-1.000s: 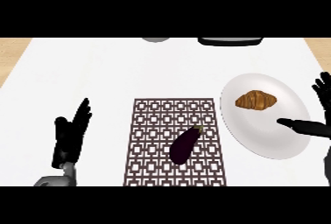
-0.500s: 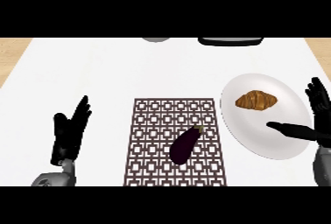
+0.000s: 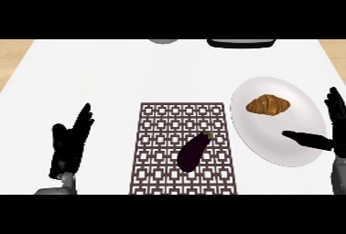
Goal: Pick the croissant from the placemat and place it in the plate
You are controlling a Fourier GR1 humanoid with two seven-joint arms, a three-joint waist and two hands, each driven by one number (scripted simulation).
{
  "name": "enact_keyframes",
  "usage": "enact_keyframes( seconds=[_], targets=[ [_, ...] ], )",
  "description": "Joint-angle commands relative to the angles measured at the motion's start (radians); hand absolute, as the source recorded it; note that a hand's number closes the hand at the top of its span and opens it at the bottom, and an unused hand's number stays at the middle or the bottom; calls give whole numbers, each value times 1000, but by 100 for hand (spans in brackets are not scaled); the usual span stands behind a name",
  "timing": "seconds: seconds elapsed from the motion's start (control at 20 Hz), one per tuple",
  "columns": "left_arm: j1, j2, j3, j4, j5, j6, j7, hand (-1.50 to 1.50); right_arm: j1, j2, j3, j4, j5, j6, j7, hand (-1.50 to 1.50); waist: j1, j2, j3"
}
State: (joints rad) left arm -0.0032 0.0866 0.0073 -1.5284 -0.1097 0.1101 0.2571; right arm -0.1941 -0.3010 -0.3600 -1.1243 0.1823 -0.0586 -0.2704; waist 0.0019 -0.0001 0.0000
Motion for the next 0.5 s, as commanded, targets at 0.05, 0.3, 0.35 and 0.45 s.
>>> enact_keyframes(
  seconds=[0.05,0.3,0.35,0.45],
  targets=[
    [-51,-11,8,52,-12,11,-11,0,-67,-25,-4,145,41,-64,-11,-150,2,2,0],
    [-29,1,28,56,-9,-7,-34,0,-8,-57,-9,42,-10,-27,34,-150,-1,0,0],
    [60,7,25,-17,-1,-14,-57,0,32,-52,-21,47,-20,-15,-22,-150,0,-1,0],
    [30,-16,-14,-54,-14,-12,20,0,-13,-95,-42,135,-22,-17,-44,-150,1,0,0]
  ],
)
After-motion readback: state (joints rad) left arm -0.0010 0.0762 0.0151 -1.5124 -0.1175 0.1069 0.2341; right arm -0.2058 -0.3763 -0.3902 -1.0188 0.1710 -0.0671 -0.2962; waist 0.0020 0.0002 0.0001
